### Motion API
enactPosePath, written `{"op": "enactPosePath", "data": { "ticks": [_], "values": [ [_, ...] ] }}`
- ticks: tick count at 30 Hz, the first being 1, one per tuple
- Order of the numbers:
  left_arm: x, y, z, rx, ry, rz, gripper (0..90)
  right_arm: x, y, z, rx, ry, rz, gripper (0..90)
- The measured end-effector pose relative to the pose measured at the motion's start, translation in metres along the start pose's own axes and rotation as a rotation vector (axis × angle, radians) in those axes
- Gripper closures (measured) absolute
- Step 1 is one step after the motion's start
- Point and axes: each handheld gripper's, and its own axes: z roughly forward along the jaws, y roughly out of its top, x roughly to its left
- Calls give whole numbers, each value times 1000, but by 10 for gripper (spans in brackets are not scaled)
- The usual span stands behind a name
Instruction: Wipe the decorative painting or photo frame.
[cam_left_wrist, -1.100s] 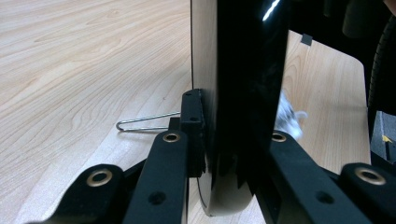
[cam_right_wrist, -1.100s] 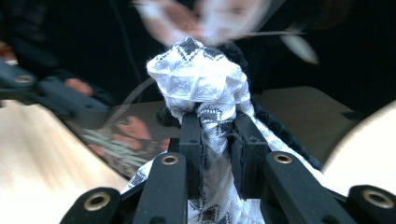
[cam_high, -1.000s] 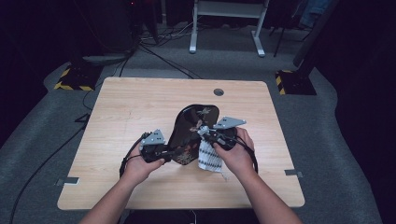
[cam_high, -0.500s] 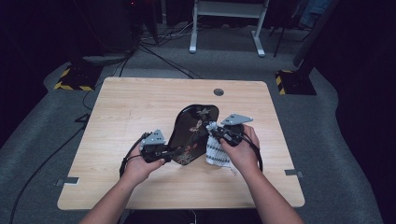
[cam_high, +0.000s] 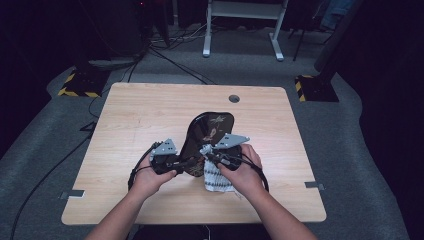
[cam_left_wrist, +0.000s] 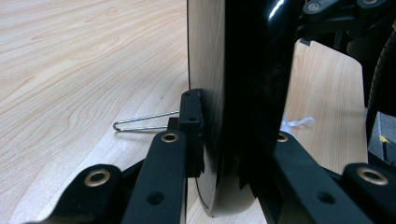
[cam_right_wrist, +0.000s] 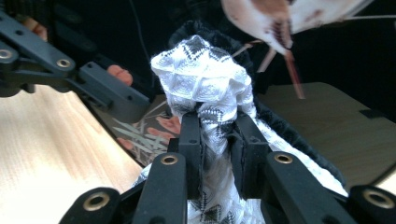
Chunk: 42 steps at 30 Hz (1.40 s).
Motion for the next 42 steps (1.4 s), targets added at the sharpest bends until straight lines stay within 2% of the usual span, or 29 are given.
{"op": "enactPosePath", "data": {
  "ticks": [2,3,4,11,16,19,23,38,42],
  "values": [
    [0,0,0,0,0,2,787,-3,-1,-1,-5,15,18,775],
    [0,0,0,-1,0,3,787,-11,-3,-2,-13,8,43,779],
    [0,0,0,-1,0,2,787,-11,-3,-2,-13,8,43,779],
    [1,0,0,-1,-3,2,785,-43,-12,-10,-6,-87,108,780],
    [1,0,1,-4,-9,2,779,-61,-17,-14,-12,-122,159,779],
    [1,0,1,-3,-8,1,778,-66,-19,-15,-14,-131,172,779],
    [0,0,1,-3,-9,-2,779,-59,-17,-13,-12,-128,153,778],
    [1,-1,1,-6,-11,-13,780,-4,-5,3,2,35,30,776],
    [1,-1,1,-7,-13,-13,783,-2,-4,3,11,39,13,779]
  ]
}}
